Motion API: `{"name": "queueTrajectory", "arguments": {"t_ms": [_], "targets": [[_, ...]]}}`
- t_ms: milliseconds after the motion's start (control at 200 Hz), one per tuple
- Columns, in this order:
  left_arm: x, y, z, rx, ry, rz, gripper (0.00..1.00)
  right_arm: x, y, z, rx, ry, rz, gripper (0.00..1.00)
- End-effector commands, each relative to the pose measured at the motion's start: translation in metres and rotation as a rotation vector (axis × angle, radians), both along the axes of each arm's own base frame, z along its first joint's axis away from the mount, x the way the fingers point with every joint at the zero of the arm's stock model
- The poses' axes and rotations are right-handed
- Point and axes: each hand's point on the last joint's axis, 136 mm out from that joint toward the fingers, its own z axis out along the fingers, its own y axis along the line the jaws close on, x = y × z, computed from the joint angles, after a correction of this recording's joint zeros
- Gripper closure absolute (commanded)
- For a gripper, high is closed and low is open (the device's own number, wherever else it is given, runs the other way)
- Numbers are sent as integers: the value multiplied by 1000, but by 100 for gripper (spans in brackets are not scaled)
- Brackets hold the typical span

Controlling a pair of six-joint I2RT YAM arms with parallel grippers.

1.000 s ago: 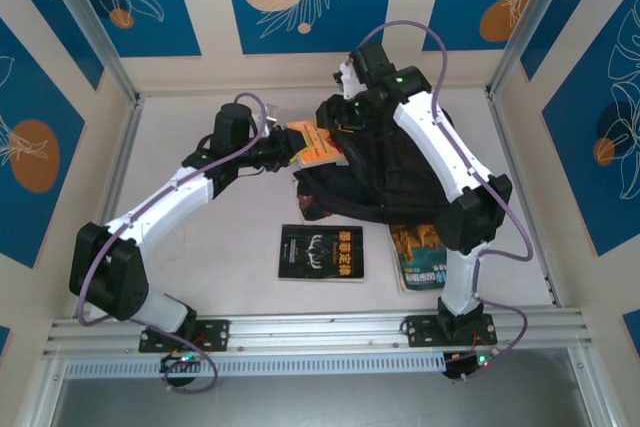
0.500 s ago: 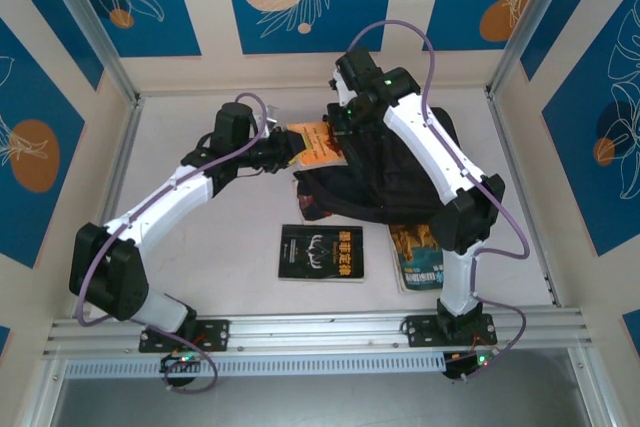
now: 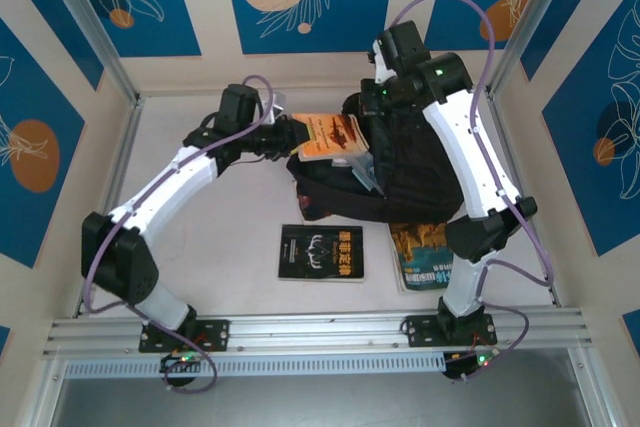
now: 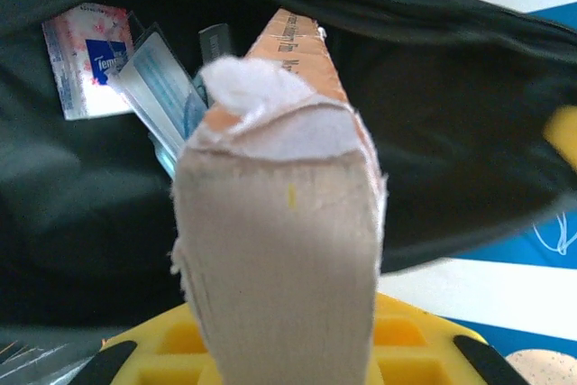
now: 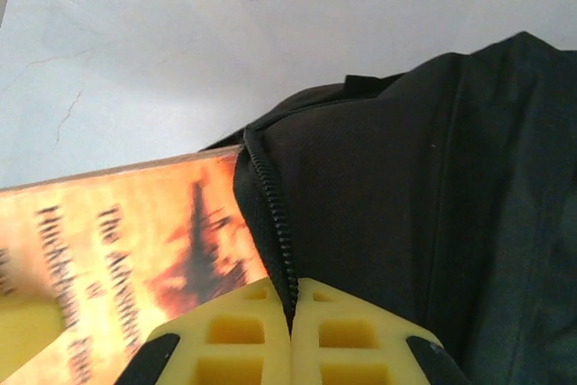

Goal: Pack the student bag
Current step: Place the book in the student bag.

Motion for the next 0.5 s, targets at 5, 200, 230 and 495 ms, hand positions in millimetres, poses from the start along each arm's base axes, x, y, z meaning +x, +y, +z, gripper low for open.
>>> {"name": "queueTrajectory", "arguments": {"t_ms": [5, 200, 230, 495], "targets": [[3, -30, 14, -66, -30, -72, 100, -21, -11, 39, 109, -74, -26, 100], [10, -62, -3, -100, 19, -92, 100, -33, -36, 52, 332, -94, -96, 100], [11, -67, -5, -115, 27, -97, 100, -34, -42, 51, 364, -86, -117, 100], [15, -88, 4, -174, 14, -123, 100, -41, -57, 46, 456, -54, -146, 100]]}}
